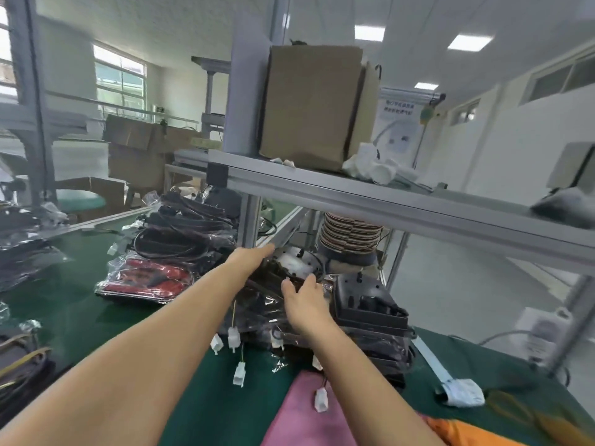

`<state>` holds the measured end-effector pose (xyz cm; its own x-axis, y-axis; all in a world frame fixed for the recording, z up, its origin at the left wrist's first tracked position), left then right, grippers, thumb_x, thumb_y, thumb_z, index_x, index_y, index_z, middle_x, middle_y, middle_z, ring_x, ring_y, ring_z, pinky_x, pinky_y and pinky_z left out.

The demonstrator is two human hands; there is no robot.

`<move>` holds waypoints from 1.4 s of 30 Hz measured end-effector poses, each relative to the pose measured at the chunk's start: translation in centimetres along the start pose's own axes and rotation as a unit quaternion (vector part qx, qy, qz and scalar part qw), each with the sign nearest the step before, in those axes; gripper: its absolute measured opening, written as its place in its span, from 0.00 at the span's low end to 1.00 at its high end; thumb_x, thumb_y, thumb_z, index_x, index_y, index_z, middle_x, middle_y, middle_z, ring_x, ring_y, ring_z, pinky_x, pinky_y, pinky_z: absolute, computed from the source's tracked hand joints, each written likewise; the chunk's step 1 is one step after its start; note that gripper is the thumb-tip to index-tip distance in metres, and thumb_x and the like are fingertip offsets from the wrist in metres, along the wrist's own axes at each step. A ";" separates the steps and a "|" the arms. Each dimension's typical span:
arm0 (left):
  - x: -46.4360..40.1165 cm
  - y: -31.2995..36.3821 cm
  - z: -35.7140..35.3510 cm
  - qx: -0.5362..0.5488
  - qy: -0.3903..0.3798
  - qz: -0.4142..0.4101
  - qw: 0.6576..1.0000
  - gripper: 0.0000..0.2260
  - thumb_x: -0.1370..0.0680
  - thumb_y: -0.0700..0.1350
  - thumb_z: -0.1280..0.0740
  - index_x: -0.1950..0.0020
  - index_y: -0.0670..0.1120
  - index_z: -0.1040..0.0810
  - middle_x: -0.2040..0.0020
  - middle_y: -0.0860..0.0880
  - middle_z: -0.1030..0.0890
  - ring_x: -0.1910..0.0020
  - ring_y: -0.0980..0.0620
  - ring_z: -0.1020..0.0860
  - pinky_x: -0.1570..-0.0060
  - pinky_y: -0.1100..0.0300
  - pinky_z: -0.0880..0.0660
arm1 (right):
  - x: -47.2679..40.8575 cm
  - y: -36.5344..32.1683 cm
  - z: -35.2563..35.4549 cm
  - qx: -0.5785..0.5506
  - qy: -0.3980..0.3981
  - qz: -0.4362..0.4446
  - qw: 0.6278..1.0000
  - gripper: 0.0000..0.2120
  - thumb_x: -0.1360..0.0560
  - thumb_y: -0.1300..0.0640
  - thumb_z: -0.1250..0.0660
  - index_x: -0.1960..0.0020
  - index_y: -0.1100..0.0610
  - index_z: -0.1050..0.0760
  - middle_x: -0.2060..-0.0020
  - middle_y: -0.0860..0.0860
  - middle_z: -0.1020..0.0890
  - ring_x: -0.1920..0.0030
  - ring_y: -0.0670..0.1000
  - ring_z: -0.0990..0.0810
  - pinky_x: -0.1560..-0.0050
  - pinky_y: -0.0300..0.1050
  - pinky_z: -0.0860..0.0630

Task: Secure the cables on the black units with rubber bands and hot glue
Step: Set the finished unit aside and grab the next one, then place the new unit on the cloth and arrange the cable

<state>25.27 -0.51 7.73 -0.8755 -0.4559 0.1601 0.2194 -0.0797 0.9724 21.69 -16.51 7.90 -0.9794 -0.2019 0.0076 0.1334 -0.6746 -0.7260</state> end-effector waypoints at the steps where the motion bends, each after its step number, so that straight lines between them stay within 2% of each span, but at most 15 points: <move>1: -0.4 -0.3 -0.3 -0.008 -0.004 0.006 1.000 0.30 0.24 0.53 0.30 0.30 0.37 0.31 0.32 0.40 0.27 0.36 0.42 0.28 0.47 0.56 0.35 | -0.2 0.2 -0.2 -0.015 -0.002 -0.014 1.000 0.33 0.17 0.46 0.49 0.22 0.63 0.56 0.22 0.59 0.50 0.24 0.60 0.46 0.28 0.53 0.43; 5: -1.1 -0.1 -0.3 -0.040 0.014 -0.007 0.999 0.25 0.27 0.48 0.26 0.36 0.35 0.27 0.44 0.40 0.22 0.52 0.45 0.26 0.53 0.56 0.31 | -0.3 0.2 -0.6 -0.042 0.008 -0.035 0.998 0.30 0.18 0.46 0.46 0.25 0.65 0.45 0.27 0.60 0.38 0.28 0.61 0.36 0.31 0.53 0.35; 8: -1.3 0.0 -0.6 -0.032 0.002 -0.012 0.999 0.22 0.29 0.46 0.25 0.42 0.34 0.24 0.55 0.41 0.20 0.59 0.45 0.22 0.60 0.57 0.27 | -0.3 0.2 -0.4 -0.061 0.028 -0.058 0.996 0.28 0.19 0.47 0.44 0.27 0.65 0.43 0.28 0.59 0.35 0.30 0.61 0.34 0.33 0.53 0.33; 12: -1.7 -0.1 0.3 0.002 0.023 -0.021 1.000 0.23 0.31 0.44 0.23 0.42 0.32 0.24 0.50 0.39 0.19 0.52 0.41 0.21 0.50 0.50 0.23 | -0.2 0.6 -0.2 -0.079 0.047 -0.062 0.994 0.30 0.20 0.47 0.42 0.26 0.63 0.43 0.27 0.57 0.35 0.30 0.59 0.34 0.32 0.54 0.34; 15: -1.8 -0.7 0.7 0.060 0.020 0.004 0.998 0.27 0.32 0.46 0.21 0.41 0.34 0.26 0.52 0.41 0.21 0.50 0.41 0.21 0.55 0.51 0.24 | -0.2 0.8 0.5 -0.092 0.075 -0.061 0.991 0.29 0.21 0.47 0.42 0.26 0.61 0.42 0.27 0.56 0.35 0.30 0.59 0.35 0.32 0.53 0.34; 17: -1.5 -1.3 -0.3 0.092 -0.045 0.055 0.993 0.17 0.31 0.44 0.23 0.49 0.37 0.23 0.64 0.43 0.19 0.64 0.44 0.18 0.67 0.55 0.22 | -0.2 1.0 1.1 -0.100 0.095 -0.058 0.989 0.28 0.21 0.47 0.42 0.26 0.61 0.41 0.27 0.56 0.35 0.29 0.59 0.35 0.32 0.53 0.34; 19: -0.8 -1.7 -1.5 0.080 -0.104 0.096 0.987 0.07 0.28 0.41 0.27 0.58 0.40 0.23 0.70 0.45 0.21 0.70 0.46 0.21 0.69 0.55 0.22 | 0.0 1.3 1.5 -0.110 0.106 -0.052 0.987 0.27 0.20 0.48 0.43 0.26 0.60 0.40 0.28 0.56 0.34 0.30 0.58 0.35 0.32 0.54 0.34; 23: 0.0 -1.6 -2.0 0.062 -0.121 0.092 0.986 0.04 0.27 0.38 0.33 0.60 0.42 0.27 0.62 0.43 0.25 0.63 0.44 0.25 0.57 0.52 0.25 | 0.9 1.4 1.8 -0.129 0.119 -0.032 0.984 0.27 0.20 0.48 0.43 0.25 0.59 0.40 0.27 0.55 0.34 0.29 0.57 0.36 0.31 0.54 0.35; 26: 1.2 -1.1 -1.3 0.127 -0.093 0.059 0.986 0.03 0.29 0.37 0.32 0.57 0.40 0.24 0.63 0.41 0.21 0.67 0.43 0.22 0.63 0.54 0.22 | 2.1 0.7 2.6 -0.149 0.142 0.016 0.979 0.28 0.20 0.48 0.42 0.24 0.58 0.42 0.26 0.53 0.36 0.27 0.54 0.38 0.29 0.52 0.38; 29: 3.2 0.2 0.7 0.228 -0.049 0.008 0.972 0.04 0.31 0.33 0.30 0.62 0.41 0.24 0.74 0.44 0.21 0.78 0.46 0.21 0.77 0.56 0.23 | 4.3 -0.5 3.7 -0.173 0.164 0.092 0.967 0.25 0.20 0.49 0.41 0.25 0.56 0.39 0.28 0.50 0.34 0.29 0.48 0.37 0.29 0.44 0.39; 32: 6.4 0.9 2.6 0.324 -0.049 -0.034 0.944 0.08 0.31 0.31 0.32 0.62 0.44 0.22 0.71 0.45 0.19 0.78 0.49 0.21 0.78 0.58 0.24 | 6.7 -1.2 4.5 -0.226 0.154 0.143 0.951 0.19 0.21 0.49 0.38 0.31 0.51 0.33 0.34 0.44 0.29 0.36 0.41 0.31 0.36 0.36 0.35; 36: 11.6 0.3 3.5 0.378 -0.115 -0.079 0.915 0.19 0.37 0.34 0.33 0.49 0.48 0.19 0.58 0.47 0.16 0.68 0.49 0.18 0.69 0.57 0.20 | 9.1 -0.2 5.6 -0.331 0.124 0.140 0.925 0.13 0.24 0.46 0.33 0.42 0.47 0.29 0.45 0.44 0.23 0.51 0.35 0.24 0.53 0.26 0.30; 38: 13.9 -0.5 3.3 0.400 -0.137 -0.086 0.902 0.22 0.37 0.35 0.34 0.45 0.49 0.20 0.56 0.48 0.15 0.67 0.49 0.17 0.69 0.56 0.19 | 10.0 0.6 5.7 -0.364 0.088 0.128 0.918 0.17 0.25 0.45 0.33 0.39 0.47 0.31 0.44 0.43 0.24 0.49 0.35 0.24 0.52 0.29 0.29; 40: 16.2 -1.3 2.7 0.419 -0.153 -0.086 0.891 0.21 0.37 0.33 0.35 0.47 0.49 0.18 0.55 0.47 0.15 0.67 0.49 0.17 0.70 0.56 0.20 | 11.0 1.2 5.2 -0.388 0.027 0.114 0.914 0.24 0.26 0.42 0.34 0.33 0.45 0.35 0.38 0.41 0.27 0.41 0.37 0.26 0.43 0.33 0.30; 42: 18.3 -2.0 1.7 0.418 -0.168 -0.082 0.889 0.22 0.37 0.32 0.36 0.47 0.47 0.18 0.53 0.46 0.15 0.66 0.49 0.17 0.69 0.57 0.19 | 12.3 2.0 4.6 -0.417 -0.030 0.099 0.903 0.31 0.28 0.39 0.34 0.28 0.44 0.37 0.33 0.44 0.26 0.34 0.46 0.26 0.32 0.49 0.31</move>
<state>8.14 -7.20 8.99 -0.9763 -0.1972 -0.0895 -0.1962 0.6308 0.7507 10.59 -23.63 9.71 -0.9356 -0.3153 -0.1590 0.1192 0.1419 -0.9827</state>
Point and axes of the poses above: each hand's wrist, its own x-axis away from the middle knuckle, its own z-axis out of the back of the hand, y = z × x, the point moved 9 cm from there along -x, towards the middle knuckle
